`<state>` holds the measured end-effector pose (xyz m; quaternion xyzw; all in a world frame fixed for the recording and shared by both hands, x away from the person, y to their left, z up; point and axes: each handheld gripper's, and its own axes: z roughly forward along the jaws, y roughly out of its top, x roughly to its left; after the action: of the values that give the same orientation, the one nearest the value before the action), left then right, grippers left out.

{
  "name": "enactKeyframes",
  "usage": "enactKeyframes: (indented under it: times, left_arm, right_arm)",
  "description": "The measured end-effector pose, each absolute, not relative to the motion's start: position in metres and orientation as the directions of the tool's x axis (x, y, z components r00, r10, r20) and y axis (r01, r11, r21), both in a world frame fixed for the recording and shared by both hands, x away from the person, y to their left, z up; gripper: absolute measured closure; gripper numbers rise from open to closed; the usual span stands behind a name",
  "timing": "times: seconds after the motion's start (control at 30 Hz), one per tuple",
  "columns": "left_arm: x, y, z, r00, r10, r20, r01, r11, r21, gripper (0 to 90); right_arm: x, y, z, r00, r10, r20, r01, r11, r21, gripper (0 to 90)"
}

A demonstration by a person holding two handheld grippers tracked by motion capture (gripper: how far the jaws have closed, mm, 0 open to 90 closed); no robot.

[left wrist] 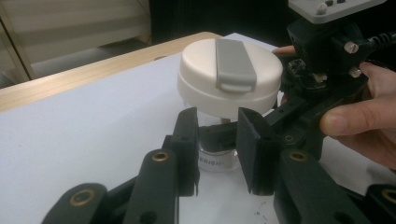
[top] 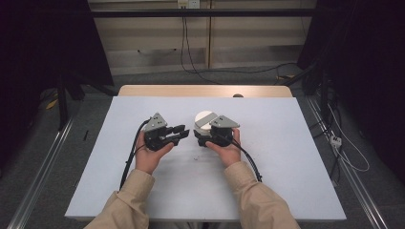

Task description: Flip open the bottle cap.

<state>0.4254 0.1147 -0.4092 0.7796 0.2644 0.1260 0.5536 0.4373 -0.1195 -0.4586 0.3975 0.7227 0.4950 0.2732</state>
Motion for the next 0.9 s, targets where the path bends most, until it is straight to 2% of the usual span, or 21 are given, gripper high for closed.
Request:
enactKeyframes:
  times: [0.1,0.37,0.9]
  left_arm:
    - [0.425,0.113,-0.409,0.833,0.545,-0.095,0.268,-0.247,0.931,73.2]
    - [0.428,0.106,-0.411,0.830,0.545,-0.117,0.301,-0.262,0.917,90.0]
    - [0.432,0.092,-0.411,0.830,0.546,-0.115,0.309,-0.278,0.909,90.0]
  right_arm:
    - [0.437,-0.120,-0.459,-0.536,0.844,-0.001,0.304,0.194,0.933,18.4]
    - [0.437,-0.120,-0.459,-0.537,0.844,-0.002,0.303,0.195,0.933,18.4]
    - [0.437,-0.119,-0.459,-0.536,0.844,-0.004,0.302,0.196,0.933,18.4]
